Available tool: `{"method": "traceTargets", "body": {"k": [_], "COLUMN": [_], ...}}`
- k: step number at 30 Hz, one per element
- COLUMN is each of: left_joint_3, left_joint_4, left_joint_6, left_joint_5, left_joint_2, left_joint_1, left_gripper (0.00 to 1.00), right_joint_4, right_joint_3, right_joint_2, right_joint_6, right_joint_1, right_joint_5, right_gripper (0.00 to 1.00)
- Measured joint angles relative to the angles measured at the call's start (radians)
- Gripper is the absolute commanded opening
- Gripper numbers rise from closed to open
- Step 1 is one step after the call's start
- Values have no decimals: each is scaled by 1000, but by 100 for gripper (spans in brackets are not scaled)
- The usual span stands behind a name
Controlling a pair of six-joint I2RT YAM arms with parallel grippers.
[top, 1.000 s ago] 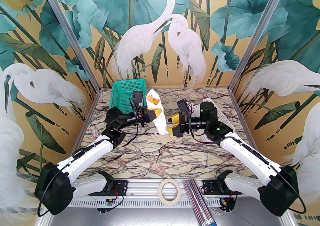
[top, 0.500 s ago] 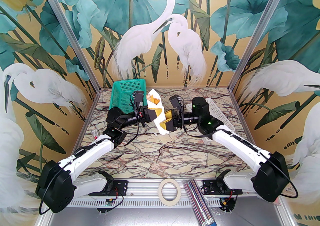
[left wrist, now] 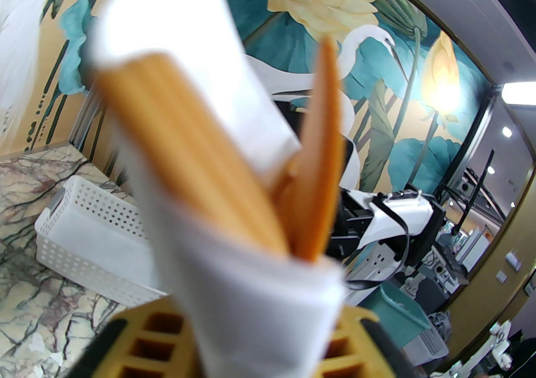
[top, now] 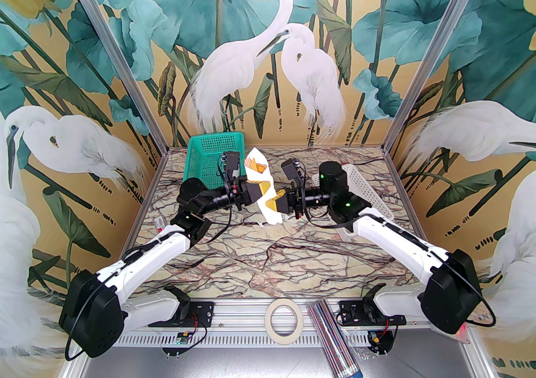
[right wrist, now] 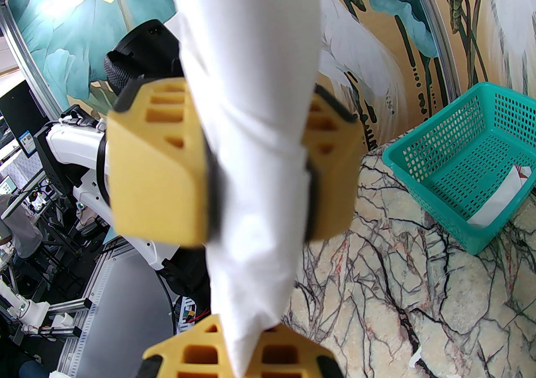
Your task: Place the utensils on the paper napkin and roll it up
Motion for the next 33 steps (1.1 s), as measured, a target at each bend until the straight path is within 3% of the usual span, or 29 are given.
{"method": "traceTargets", "body": {"k": [5, 12, 20, 26, 33], "left_joint_3": [1, -53, -173, -172, -143], "left_joint_4": [-61, -62, 70, 193, 326], "left_joint_6": [2, -21, -116, -157, -217], "left_joint_5": [-3, -6, -6, -6, -10], "left_joint_2": [-62, -159, -122, -23, 64], "left_joint_1": [45, 83, 59, -11, -34], "left_gripper": [75, 86, 85, 84, 81], "right_joint_4": [0, 6, 13, 29, 56], "right_joint_3": [0, 0, 14, 39, 45], "right_joint_2": [0, -2, -7, 1, 28], "right_joint_6": [0, 0, -2, -1, 0], "right_joint_1": [-23, -38, -7, 20, 35], "right_joint_5": [-6, -18, -21, -21, -20], "right_gripper": [0, 0, 0, 0, 0]}}
